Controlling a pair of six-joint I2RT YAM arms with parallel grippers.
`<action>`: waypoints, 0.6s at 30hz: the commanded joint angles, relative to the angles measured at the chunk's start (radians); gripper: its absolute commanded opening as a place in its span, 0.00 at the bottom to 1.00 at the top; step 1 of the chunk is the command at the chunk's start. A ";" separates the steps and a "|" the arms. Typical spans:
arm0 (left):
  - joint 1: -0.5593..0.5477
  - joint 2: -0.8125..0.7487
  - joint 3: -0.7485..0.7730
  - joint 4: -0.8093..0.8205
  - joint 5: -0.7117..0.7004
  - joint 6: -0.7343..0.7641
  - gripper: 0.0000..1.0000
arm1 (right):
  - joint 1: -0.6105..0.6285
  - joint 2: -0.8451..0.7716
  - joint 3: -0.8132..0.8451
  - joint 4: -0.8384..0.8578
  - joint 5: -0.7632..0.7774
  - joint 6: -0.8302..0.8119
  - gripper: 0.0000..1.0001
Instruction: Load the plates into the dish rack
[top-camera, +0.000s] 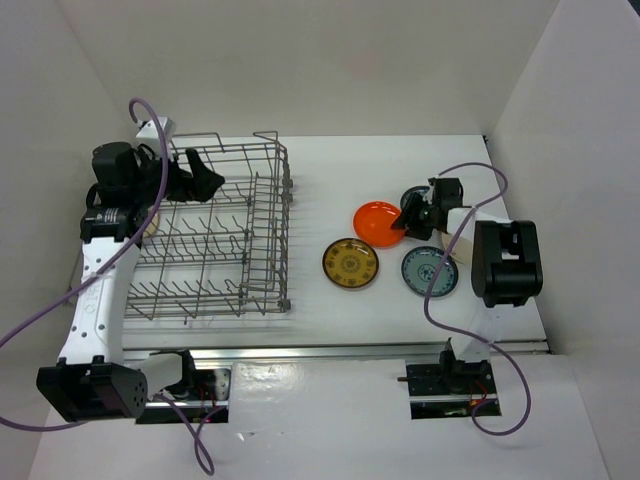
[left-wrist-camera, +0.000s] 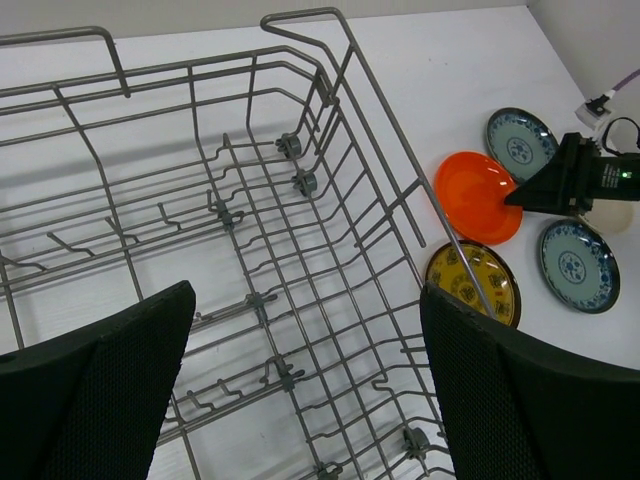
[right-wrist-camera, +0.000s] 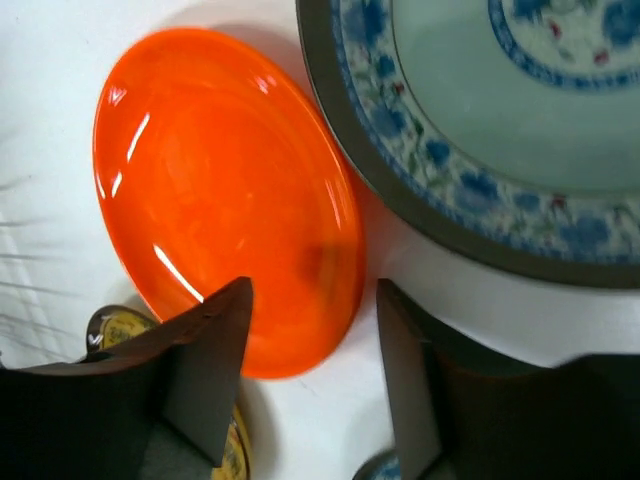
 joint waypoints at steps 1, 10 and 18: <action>-0.005 -0.022 -0.001 0.006 0.038 -0.019 0.98 | -0.001 0.090 0.029 0.022 -0.003 0.010 0.56; -0.014 -0.022 -0.001 0.006 0.068 -0.050 0.98 | -0.001 0.172 0.095 0.002 -0.019 0.020 0.02; -0.032 -0.002 0.024 0.088 0.160 -0.156 0.98 | -0.001 0.011 0.214 -0.084 0.027 0.000 0.00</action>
